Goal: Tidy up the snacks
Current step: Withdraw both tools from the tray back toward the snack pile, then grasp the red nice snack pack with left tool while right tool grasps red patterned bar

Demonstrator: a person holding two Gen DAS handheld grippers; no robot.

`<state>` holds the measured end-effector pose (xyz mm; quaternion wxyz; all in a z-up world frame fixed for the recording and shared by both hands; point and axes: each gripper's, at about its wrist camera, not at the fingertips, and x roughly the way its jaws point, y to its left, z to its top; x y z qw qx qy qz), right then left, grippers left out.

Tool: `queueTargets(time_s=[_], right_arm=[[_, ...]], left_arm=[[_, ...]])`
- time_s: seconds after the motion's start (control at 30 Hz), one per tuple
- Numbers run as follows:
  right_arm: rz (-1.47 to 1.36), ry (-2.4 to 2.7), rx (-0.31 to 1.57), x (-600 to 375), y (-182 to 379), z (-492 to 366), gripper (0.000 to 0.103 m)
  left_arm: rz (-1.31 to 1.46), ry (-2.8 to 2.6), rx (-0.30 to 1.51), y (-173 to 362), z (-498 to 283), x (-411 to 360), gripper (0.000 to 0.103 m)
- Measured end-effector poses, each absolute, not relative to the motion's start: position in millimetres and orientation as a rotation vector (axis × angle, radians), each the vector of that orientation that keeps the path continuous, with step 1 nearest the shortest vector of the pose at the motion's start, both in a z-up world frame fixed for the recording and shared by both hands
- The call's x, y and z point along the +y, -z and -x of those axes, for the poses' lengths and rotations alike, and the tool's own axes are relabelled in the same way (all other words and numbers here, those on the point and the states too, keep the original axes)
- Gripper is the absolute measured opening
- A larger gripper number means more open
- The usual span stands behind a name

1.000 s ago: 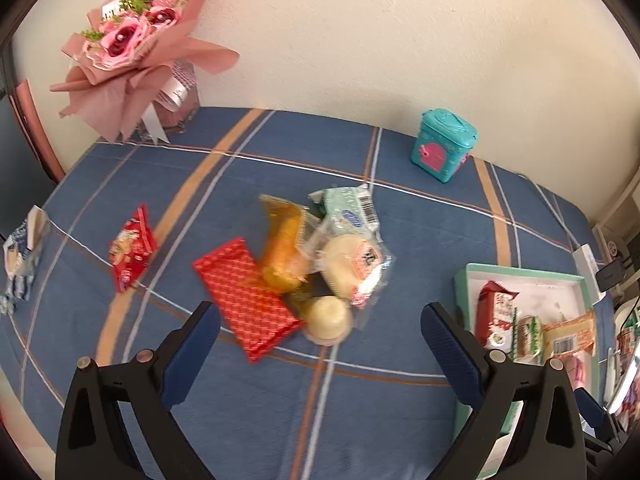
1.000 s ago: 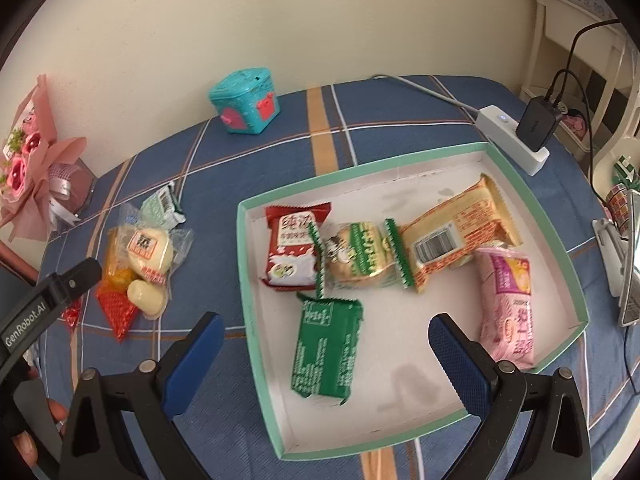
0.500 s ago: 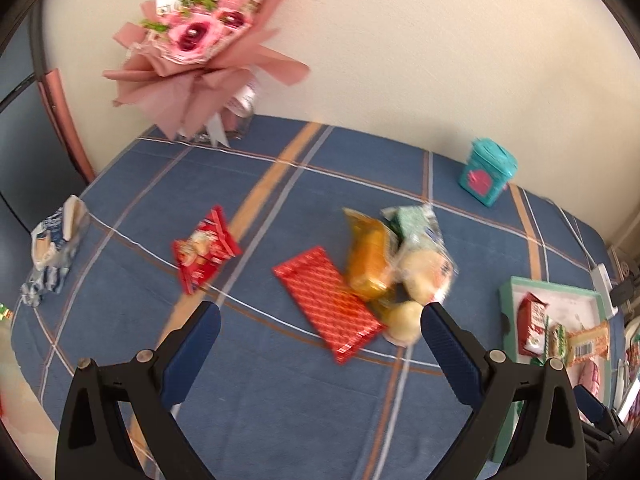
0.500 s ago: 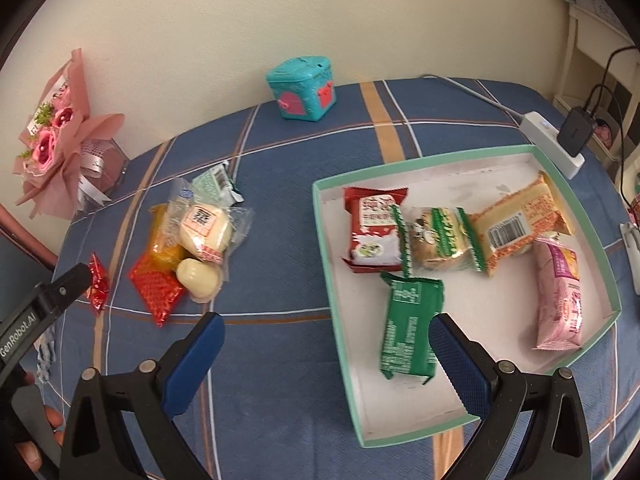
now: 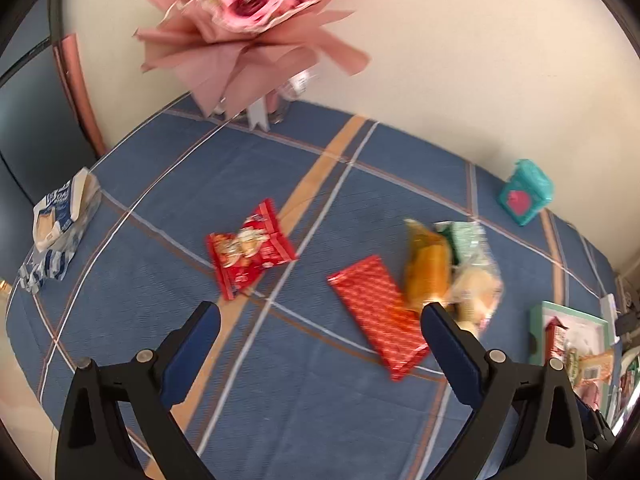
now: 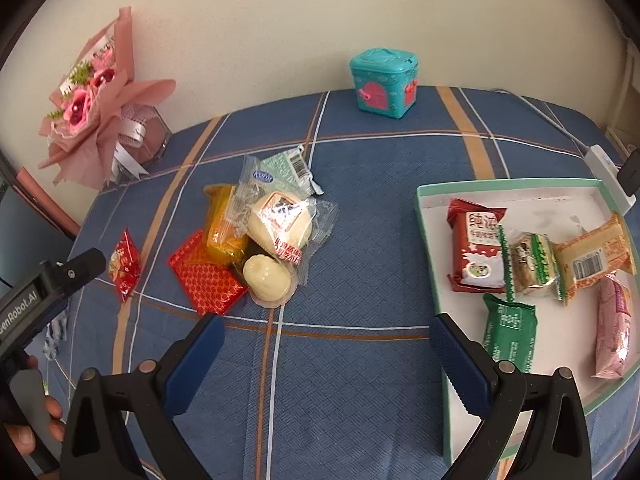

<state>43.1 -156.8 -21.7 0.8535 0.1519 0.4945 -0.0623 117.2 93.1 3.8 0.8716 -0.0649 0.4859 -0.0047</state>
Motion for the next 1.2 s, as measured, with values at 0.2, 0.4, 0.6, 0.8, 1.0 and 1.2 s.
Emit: queueTargets(time_s=[0.2,0.4,0.6,0.8,1.0,1.2], right_arm=[[-0.287,0.068,1.047,-134.9,24.7,-58.3,0.103],[-0.296,-0.057,1.091,-98.5,32.3,-85.6,0.102],[-0.292,-0.139,1.180,-70.1,49.3,-114.2,0.094],[-0.223,-0.144,1.236,-53.5,62.0,-137.7,0.085],[-0.163,-0.159,1.281,-41.0,74.4,-157.7,0.079],[-0.096,-0.161,1.318,-28.8,89.1,-174.1,0.079]], left_arm=[[0.157,-0.020,1.071,12.8,-133.9,120.9,0.100],[0.160,-0.026,1.105,25.5,-153.5,141.4,0.100],[0.002,0.020,1.095,35.4,-172.7,142.5,0.100],[0.003,0.113,1.127,51.6,-191.3,150.3,0.100],[-0.069,0.148,1.158,65.6,-210.5,150.1,0.099],[-0.086,0.178,1.183,78.5,-220.2,148.9,0.077]])
